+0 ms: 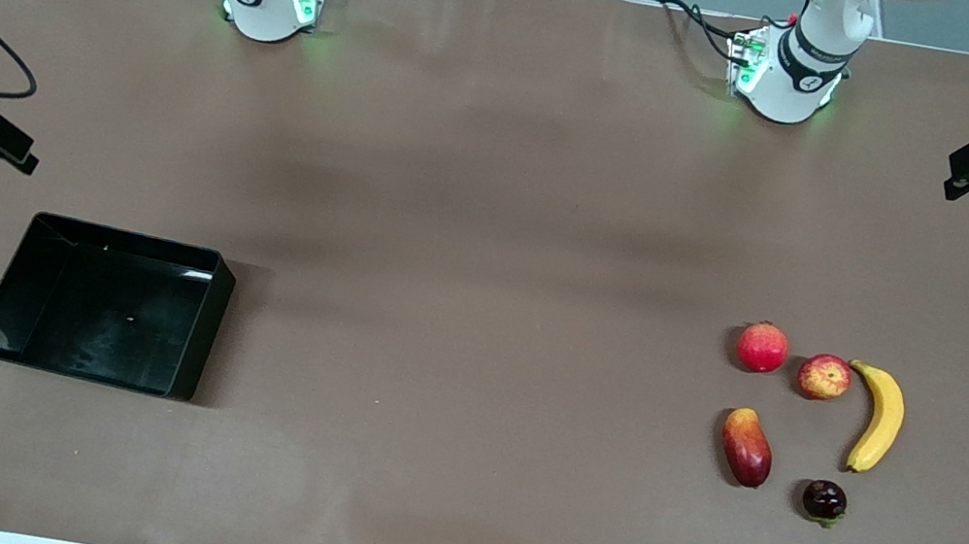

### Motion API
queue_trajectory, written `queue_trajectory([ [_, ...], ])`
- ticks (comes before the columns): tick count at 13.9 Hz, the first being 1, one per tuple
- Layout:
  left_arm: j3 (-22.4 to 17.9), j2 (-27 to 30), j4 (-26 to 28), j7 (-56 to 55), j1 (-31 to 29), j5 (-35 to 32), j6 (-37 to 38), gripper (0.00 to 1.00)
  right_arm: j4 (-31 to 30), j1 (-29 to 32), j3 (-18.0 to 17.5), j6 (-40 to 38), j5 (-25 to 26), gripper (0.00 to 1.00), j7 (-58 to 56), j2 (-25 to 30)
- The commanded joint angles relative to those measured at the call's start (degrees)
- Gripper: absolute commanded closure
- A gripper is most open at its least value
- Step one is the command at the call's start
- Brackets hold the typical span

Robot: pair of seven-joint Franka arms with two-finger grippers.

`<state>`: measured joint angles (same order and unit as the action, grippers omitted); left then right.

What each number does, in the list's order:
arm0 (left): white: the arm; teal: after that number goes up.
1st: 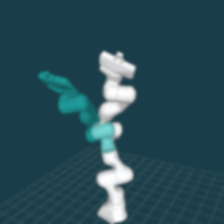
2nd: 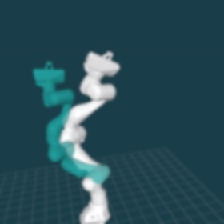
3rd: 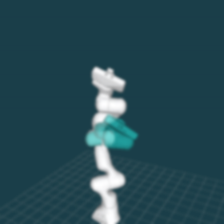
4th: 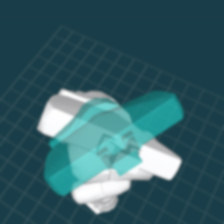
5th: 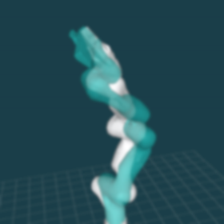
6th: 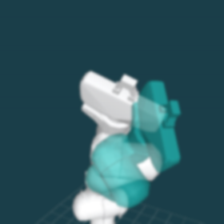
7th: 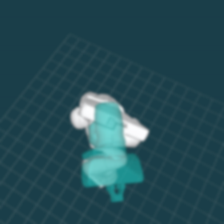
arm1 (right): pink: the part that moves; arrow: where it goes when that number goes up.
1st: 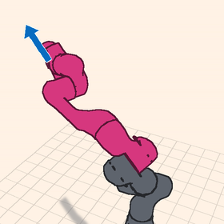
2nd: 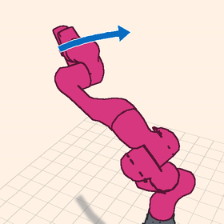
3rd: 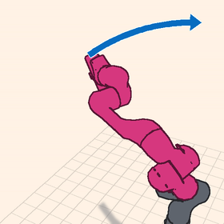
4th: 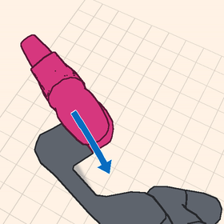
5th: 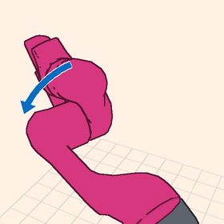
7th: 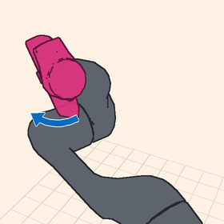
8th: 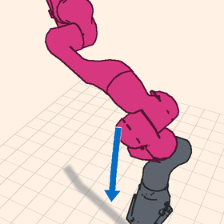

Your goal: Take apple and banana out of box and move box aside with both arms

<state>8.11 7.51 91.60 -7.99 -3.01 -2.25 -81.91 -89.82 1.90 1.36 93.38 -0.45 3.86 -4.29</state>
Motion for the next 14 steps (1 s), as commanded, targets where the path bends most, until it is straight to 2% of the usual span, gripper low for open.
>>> queue_trajectory([
  [1, -0.11, 1.02, -0.10, 0.79, -0.06, 0.93, 0.96, 0.00, -2.64, 1.88, -1.80, -3.10, -0.69, 0.00, 0.36, 4.63],
  [6, -0.20, 0.49, -0.89, -0.09, -0.06, 1.02, 0.96, 0.00, -2.55, 1.79, -1.54, -7.59, -0.69, 0.00, 0.53, 7.71],
  [9, -0.11, -0.04, -1.68, -0.53, 0.02, 0.58, 0.96, 0.00, -1.15, 1.70, -1.54, -9.71, -0.69, 0.00, 0.36, 7.55],
  [12, -0.11, -0.04, -2.04, -0.44, 0.02, 0.49, 0.96, 0.00, -0.62, 2.23, -1.18, -10.14, -4.99, 0.00, 0.18, 7.28],
  [14, -0.11, -0.04, -2.04, -0.44, 0.02, 0.40, 0.96, 0.00, -0.10, 2.58, -1.18, -10.68, -5.18, 0.00, -0.60, 6.85],
])
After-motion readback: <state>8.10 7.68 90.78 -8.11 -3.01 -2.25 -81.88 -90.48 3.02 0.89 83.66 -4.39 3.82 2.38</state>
